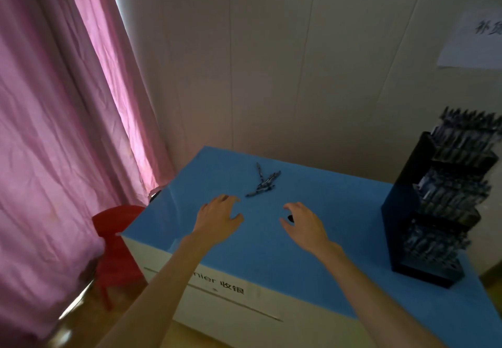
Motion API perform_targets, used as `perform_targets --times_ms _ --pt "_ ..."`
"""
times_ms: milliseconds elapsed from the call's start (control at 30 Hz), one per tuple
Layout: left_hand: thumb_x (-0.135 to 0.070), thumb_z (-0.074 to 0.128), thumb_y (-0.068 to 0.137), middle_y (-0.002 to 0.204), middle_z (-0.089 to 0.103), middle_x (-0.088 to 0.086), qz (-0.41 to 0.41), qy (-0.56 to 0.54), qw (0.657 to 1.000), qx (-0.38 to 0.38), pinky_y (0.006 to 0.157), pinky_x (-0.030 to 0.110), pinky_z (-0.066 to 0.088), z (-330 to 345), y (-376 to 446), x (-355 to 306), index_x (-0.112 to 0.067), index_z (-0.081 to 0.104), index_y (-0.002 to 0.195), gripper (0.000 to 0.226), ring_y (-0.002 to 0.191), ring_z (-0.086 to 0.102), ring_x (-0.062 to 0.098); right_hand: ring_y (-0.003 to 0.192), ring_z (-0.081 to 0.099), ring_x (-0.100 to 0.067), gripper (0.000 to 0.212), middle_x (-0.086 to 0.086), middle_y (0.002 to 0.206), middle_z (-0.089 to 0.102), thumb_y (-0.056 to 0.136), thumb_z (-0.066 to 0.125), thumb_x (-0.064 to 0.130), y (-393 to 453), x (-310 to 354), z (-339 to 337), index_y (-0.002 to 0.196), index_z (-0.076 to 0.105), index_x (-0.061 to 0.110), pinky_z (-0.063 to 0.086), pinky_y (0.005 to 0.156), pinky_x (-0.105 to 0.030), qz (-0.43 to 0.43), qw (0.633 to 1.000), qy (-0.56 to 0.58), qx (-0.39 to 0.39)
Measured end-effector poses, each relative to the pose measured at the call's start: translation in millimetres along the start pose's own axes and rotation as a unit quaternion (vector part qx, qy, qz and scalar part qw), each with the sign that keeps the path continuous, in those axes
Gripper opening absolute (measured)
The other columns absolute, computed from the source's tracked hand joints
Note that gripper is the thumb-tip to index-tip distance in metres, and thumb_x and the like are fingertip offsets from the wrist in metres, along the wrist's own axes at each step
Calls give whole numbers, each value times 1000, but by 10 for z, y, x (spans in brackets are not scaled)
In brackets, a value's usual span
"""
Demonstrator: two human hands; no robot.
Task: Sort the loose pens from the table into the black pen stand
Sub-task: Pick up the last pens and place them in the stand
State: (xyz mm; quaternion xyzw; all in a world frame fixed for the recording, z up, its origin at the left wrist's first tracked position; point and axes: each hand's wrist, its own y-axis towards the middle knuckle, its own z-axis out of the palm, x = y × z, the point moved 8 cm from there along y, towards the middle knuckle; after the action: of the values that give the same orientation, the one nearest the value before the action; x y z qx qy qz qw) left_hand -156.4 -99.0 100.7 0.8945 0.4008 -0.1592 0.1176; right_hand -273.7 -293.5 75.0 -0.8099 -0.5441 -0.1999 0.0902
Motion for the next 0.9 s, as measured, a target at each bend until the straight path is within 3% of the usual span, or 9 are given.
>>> perform_targets --times_ms 133,400,633,900 --pt "-43 53 97 137 53 -1 14 -9 1000 23 100 43 47 116 342 129 -28 48 142 48 117 56 23 102 63 -18 46 -2 137 53 101 54 40 289 32 38 141 49 17 53 85 -34 19 1000 4 -14" --pt "-41 53 97 129 55 1 37 0 998 59 95 40 46 368 1146 301 -26 50 138 44 110 57 23 118 58 -24 45 -6 138 54 101 56 34 938 -136 131 141 50 15 50 98 -40 51 998 28 -34" --pt "-42 55 97 131 54 2 44 13 996 71 101 41 43 631 1883 353 -24 51 137 44 120 54 23 113 60 -22 42 -5 136 54 100 56 32 1492 -386 186 139 51 15 50 95 -38 77 996 29 -40" --pt "-43 54 98 129 54 5 13 33 993 114 100 38 40 1298 2405 459 -17 50 131 42 119 53 25 114 58 -22 40 -5 134 54 101 56 32 1926 -595 391 137 52 16 49 95 -35 101 994 31 -32"
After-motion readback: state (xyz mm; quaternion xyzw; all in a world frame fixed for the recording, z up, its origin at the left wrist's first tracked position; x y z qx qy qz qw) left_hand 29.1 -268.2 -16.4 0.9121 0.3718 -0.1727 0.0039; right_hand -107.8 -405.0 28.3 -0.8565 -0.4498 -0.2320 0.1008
